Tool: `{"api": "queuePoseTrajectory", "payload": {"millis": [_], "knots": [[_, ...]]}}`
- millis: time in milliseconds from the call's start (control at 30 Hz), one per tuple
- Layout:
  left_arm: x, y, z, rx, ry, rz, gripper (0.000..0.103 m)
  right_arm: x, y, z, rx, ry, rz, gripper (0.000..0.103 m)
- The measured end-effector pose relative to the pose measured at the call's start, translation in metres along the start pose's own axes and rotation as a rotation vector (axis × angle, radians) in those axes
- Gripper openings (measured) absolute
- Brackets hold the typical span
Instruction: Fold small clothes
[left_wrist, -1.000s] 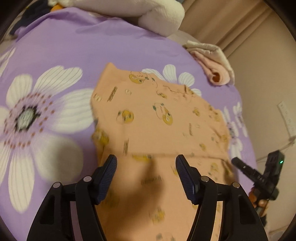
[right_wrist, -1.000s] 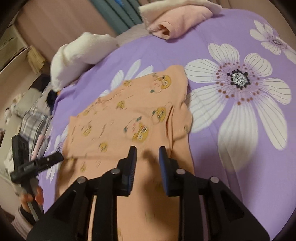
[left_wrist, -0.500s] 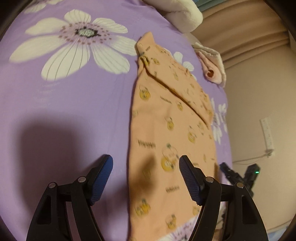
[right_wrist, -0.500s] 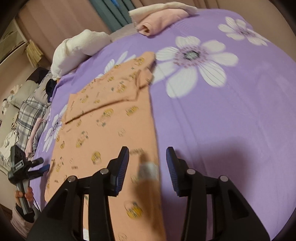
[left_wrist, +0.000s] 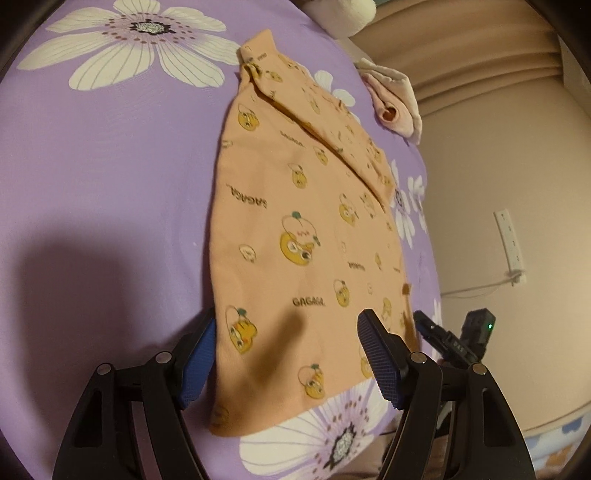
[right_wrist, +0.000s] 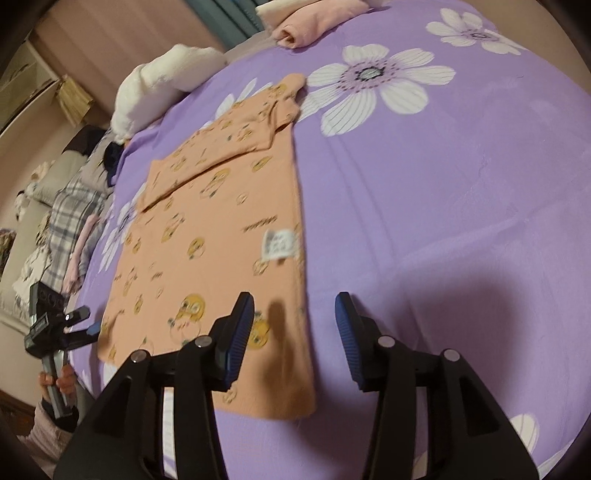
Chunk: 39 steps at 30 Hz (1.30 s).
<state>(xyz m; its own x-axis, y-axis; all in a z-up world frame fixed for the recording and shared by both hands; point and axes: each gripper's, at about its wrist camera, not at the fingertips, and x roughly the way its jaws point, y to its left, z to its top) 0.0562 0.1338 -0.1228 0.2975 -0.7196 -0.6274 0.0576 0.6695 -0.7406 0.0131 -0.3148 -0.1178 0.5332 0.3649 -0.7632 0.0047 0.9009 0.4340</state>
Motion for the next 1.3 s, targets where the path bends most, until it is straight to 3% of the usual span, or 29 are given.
{"api": "queuePoseTrajectory", "payload": {"millis": [333, 633, 967, 1300], "knots": [[0.010, -0.004, -0.003, 0.007, 0.011, -0.020, 0.073, 0.017, 0.011, -0.003, 0.010, 0.008, 0.088, 0.048], [0.019, 0.004, 0.012, -0.070, -0.003, -0.105, 0.073, 0.031, 0.011, 0.012, 0.071, -0.010, 0.150, 0.048], [0.037, -0.007, 0.026, -0.059, 0.023, -0.110, 0.073, 0.040, -0.004, 0.024, 0.157, -0.008, 0.232, 0.046], [0.033, -0.008, 0.011, -0.035, 0.064, -0.138, 0.073, 0.025, -0.005, -0.001, 0.147, 0.050, 0.313, 0.046]]}}
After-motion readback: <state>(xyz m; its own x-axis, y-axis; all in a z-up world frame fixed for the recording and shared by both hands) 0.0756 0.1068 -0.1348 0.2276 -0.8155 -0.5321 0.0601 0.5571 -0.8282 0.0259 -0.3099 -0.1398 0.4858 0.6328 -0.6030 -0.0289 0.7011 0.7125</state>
